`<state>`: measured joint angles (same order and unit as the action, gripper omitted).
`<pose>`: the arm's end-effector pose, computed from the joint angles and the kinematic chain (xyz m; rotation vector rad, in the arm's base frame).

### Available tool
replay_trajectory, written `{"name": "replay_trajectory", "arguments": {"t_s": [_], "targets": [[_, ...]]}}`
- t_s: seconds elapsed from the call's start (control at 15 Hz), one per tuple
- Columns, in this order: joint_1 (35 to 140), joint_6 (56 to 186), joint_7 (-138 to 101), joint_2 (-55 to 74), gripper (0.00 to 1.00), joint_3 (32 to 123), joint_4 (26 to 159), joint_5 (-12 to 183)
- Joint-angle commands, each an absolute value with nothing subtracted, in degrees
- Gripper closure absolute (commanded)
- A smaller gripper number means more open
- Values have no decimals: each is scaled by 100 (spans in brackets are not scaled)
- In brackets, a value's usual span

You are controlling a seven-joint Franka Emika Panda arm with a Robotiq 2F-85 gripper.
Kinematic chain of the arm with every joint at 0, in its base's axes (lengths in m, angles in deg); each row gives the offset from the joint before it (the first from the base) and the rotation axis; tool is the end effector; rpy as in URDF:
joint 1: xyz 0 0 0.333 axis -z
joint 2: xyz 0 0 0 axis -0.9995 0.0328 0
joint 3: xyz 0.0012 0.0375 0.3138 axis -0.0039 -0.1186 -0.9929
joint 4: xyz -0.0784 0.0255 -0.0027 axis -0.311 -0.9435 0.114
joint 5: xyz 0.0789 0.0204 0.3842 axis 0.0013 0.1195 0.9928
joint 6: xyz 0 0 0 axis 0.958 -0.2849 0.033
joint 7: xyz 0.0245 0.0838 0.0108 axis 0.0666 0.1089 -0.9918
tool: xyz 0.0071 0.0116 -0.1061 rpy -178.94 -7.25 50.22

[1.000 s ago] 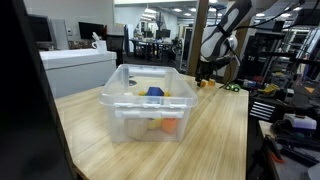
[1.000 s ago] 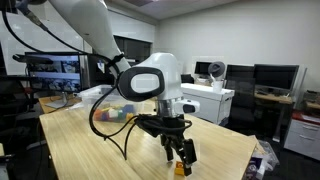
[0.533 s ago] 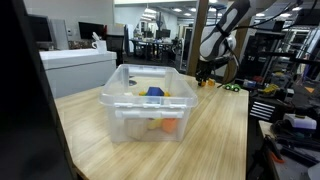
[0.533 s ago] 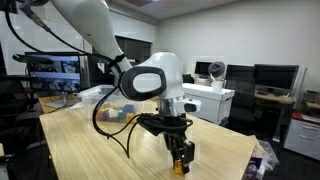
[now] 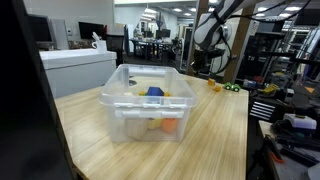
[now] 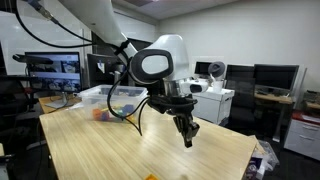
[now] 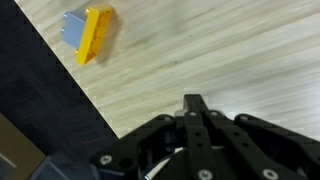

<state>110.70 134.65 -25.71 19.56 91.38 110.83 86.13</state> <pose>0.4992 -0.4053 0.2771 2.7899 -0.8342 0.2029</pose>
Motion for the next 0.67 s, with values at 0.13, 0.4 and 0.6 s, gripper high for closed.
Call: {"name": "replay_trajectory", "arguments": {"t_s": [0.13,0.4,0.6], "targets": [[10988,13328,-2349,1901,59,9497,11282,8304],[11019,13311,-2543,1797,32,9629,11573,8050],[11038,13365,-2718,1712,13,9622,11807,7887]]}}
